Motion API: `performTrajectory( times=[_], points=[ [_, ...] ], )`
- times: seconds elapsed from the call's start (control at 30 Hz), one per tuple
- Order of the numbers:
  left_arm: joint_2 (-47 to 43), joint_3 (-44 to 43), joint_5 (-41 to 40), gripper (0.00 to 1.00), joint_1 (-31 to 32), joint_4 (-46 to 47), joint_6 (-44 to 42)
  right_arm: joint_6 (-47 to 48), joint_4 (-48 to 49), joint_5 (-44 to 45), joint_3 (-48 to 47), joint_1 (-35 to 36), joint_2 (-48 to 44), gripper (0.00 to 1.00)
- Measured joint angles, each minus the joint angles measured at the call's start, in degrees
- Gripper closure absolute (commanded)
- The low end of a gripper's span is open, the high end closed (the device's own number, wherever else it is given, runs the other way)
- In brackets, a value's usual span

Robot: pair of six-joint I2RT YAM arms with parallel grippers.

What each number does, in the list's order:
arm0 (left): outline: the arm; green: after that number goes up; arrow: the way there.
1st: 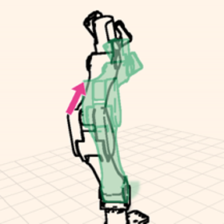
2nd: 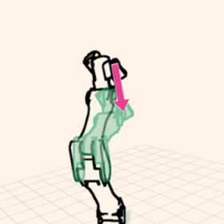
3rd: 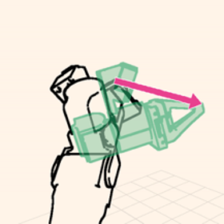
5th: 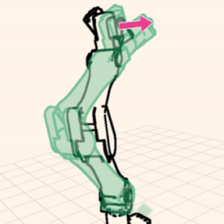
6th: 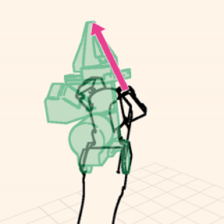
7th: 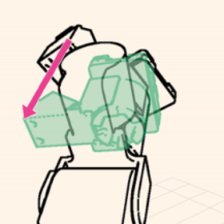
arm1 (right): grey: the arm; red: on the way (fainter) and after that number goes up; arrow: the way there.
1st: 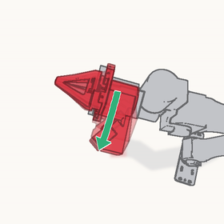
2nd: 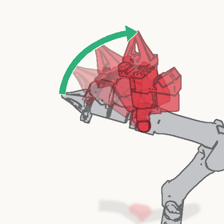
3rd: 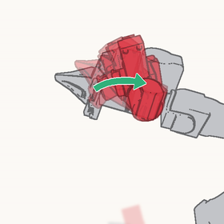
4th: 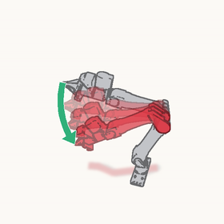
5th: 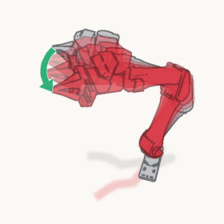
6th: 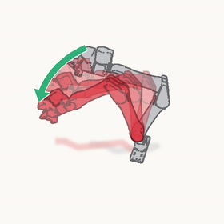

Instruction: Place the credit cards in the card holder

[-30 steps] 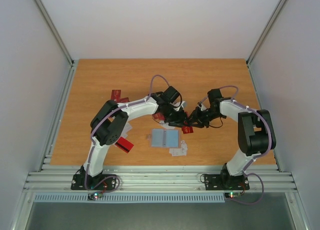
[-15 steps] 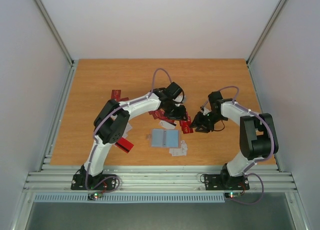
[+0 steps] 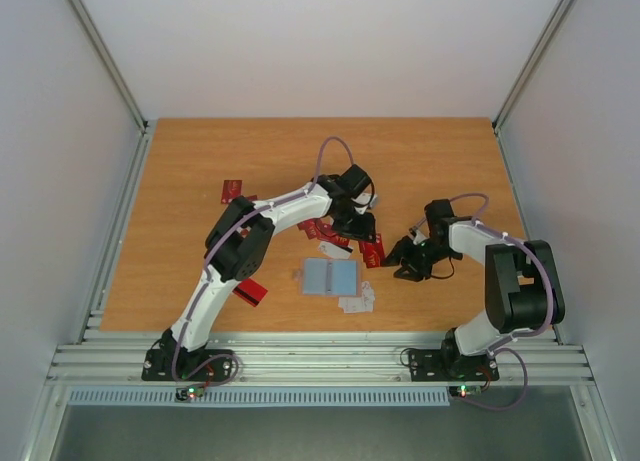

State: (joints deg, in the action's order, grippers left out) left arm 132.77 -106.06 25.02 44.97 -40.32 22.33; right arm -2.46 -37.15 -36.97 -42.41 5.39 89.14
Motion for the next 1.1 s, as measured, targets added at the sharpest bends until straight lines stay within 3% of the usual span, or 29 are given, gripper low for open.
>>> performTrajectory(
  times=[0.5, 1.1],
  points=[
    [0.7, 1.3, 2.9, 0.59, -0.5, 0.7, -1.9, -7.7, 14.2, -9.7, 4.5, -2.5, 2.6, 0.53],
    [-0.2, 4.1, 6.1, 0.6, -0.7, 3.5, -2.0, -13.3, 26.6, -14.4, 5.3, -2.5, 3.0, 0.53]
  ],
)
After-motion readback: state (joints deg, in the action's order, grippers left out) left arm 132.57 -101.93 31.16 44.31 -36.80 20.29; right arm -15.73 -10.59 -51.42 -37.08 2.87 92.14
